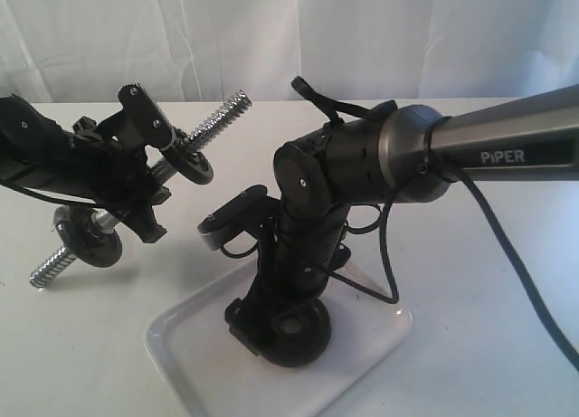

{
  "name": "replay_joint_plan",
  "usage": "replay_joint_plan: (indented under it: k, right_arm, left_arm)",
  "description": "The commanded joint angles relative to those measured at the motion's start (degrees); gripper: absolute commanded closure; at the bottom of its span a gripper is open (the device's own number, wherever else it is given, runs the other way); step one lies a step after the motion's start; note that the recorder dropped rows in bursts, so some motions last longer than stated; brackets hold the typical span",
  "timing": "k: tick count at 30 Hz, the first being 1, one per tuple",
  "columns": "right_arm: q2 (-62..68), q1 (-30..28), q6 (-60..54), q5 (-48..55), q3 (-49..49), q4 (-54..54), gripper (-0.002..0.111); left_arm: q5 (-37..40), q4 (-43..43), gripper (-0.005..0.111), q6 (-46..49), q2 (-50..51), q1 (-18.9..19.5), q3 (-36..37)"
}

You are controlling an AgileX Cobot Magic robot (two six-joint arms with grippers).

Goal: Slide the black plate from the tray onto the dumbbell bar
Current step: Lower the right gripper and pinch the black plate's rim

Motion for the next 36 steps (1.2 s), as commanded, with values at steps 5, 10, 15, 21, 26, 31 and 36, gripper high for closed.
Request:
replay_joint_plan:
  k: [5,10,15,21,26,31,36]
  right_arm:
    - [4.41,0.26,1.35,2.32,-0.32,-0.4,0.005]
    - [4.65,0.26,1.35,1.94,-0.32,-0.52,0.005]
    - [4.65,0.26,1.48,1.31,-0.32,-0.52,0.005]
    - [4.65,0.26,1.78,1.44,-0.32,-0.52,0.018]
    - [4.65,0.26,5.03,1.79,-0.32,-0.41,0.054]
    - [4.65,0.26,5.32,4.31,-0.32,-0.41,0.106]
    - [3.87,0.26,7.24,4.29,-0.32,-0.27,0.108]
  left_arm:
    - [-7.07,-2.95,0.107,-1.82,-3.88,0.02,-1.65]
    - [-7.07,-2.84,0.107,-1.82,-3.88,0.02,-1.65]
    - [-7.07,-2.84,0.107,-1.82,-3.77,0.02,-1.65]
    - [-7.07,-2.84,0.107,-1.82,-3.77,0.02,-1.65]
    - [-7.07,-2.84,0.107,-1.82,-3.77,0.02,-1.65]
    - [-7.07,-2.84,0.107,-1.82,-3.77,0.02,-1.65]
    - [-7.07,-2.84,0.107,-1.82,-3.77,0.02,-1.65]
